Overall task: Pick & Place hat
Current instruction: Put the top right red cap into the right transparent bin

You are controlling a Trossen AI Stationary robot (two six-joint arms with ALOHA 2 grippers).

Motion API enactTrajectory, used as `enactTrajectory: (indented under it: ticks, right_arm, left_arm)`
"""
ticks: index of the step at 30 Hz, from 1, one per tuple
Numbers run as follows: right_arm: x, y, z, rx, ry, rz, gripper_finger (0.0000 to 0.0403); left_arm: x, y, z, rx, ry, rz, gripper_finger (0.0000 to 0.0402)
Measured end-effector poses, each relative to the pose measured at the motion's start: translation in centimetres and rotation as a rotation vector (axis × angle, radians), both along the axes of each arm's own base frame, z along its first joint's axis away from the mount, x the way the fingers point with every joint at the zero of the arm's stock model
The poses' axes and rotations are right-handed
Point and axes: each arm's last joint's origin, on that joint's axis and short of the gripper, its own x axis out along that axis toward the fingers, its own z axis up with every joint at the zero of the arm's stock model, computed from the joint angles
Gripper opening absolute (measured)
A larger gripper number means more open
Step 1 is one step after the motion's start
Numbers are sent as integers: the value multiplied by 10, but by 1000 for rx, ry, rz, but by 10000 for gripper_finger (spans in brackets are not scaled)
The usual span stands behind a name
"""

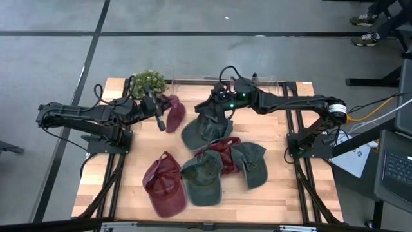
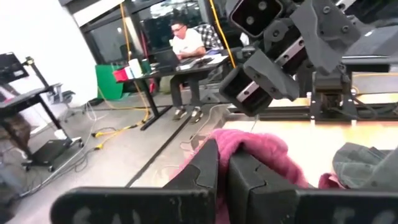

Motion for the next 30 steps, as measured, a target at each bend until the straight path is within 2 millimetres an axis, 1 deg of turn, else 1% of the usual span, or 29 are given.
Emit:
enactTrajectory:
  ticks: [2, 4, 8, 12, 17, 21, 24, 30]
  right_arm:
    - [0, 1, 1, -19, -4, -61, 123]
    - [2, 5, 6, -87, -16, -129, 120]
    - [6, 21, 20, -320, -34, -272, 109]
    - [8, 34, 37, -557, 17, -438, 98]
    - [7, 44, 52, -753, 87, -584, 95]
    - [5, 45, 57, -832, 135, -659, 94]
    - [5, 42, 56, -850, 149, -661, 94]
    - [5, 33, 53, -872, 191, -668, 94]
  left_arm:
    - [0, 0, 0, -7, -3, 9, 4]
    - [0, 1, 0, -12, -6, 22, 4]
    - [2, 2, 0, -19, -22, 28, 4]
    - [1, 5, 1, -57, -50, 47, 4]
    - [2, 11, 0, -170, -116, 84, 4]
    - [8, 18, -6, -311, -174, 133, 4]
    - [16, 24, -13, -425, -215, 178, 4]
    - [34, 35, -24, -492, -218, 215, 4]
